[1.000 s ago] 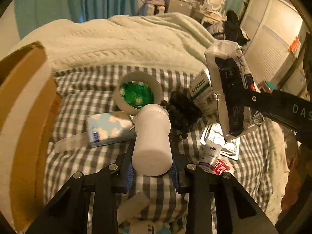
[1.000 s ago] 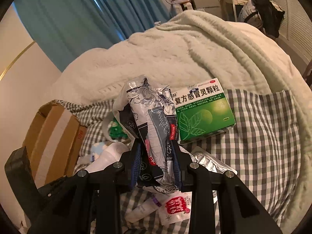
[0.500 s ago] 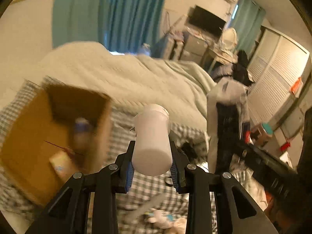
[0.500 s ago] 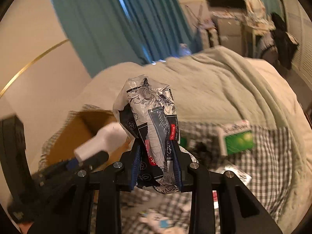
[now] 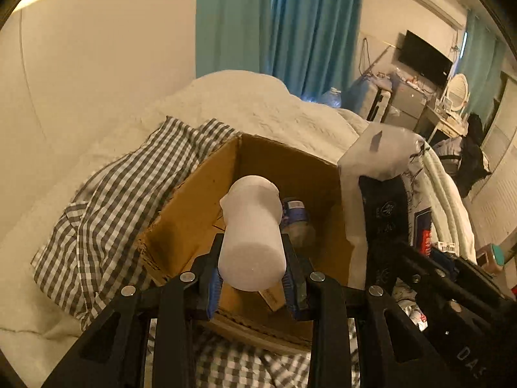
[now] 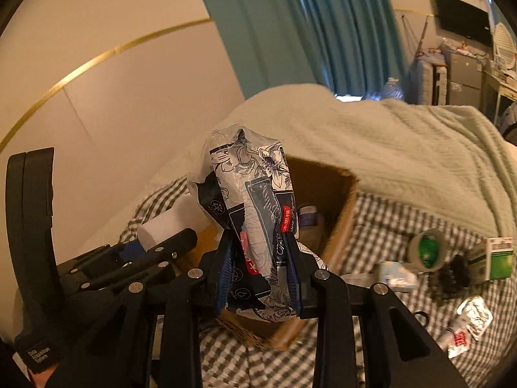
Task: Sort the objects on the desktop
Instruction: 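Carry the white bottle and patterned packet into the cardboard box and release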
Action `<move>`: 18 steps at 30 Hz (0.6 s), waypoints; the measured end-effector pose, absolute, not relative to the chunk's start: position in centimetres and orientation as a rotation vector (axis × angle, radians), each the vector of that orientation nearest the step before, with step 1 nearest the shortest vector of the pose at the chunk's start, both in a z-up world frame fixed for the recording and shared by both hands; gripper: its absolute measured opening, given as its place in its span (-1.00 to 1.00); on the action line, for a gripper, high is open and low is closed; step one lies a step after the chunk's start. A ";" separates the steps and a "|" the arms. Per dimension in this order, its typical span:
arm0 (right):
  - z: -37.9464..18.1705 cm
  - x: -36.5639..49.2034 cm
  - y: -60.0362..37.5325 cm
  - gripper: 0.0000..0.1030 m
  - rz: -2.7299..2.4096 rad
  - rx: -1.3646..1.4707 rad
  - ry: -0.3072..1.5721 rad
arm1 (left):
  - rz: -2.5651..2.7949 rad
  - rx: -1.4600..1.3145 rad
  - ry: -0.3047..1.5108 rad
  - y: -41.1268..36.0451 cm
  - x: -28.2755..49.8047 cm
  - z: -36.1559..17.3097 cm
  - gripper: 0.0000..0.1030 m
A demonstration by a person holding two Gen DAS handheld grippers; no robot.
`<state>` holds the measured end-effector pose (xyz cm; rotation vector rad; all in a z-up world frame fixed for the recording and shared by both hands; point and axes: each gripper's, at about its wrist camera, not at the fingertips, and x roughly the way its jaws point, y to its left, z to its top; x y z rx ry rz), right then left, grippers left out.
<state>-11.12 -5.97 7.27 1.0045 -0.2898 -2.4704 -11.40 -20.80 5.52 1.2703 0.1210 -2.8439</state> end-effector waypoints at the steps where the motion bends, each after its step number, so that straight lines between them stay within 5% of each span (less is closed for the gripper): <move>1: 6.7 -11.7 -6.0 -0.45 -2.465 1.015 -0.297 | -2.844 1.266 0.135 -21.3 -11.9 5.3 -0.39; 4: 5.4 -13.3 -5.7 -0.43 -2.456 1.038 -0.338 | -2.833 1.276 0.162 -21.9 -12.9 4.5 -0.40; 10: 4.4 -14.5 -4.3 0.02 -2.449 0.988 -0.480 | -2.831 1.266 0.155 -20.8 -13.5 3.7 -0.39; 12: 4.7 -14.6 -3.6 0.24 -2.455 0.967 -0.509 | -2.830 1.265 0.136 -20.1 -13.7 3.6 -0.15; 14: 4.7 -14.6 -2.7 0.24 -2.473 0.957 -0.529 | -2.810 1.264 0.141 -19.9 -13.7 3.4 0.35; 18: 5.4 -14.0 -0.6 0.24 -2.510 0.950 -0.553 | -2.818 1.267 0.213 -19.1 -13.0 3.3 0.36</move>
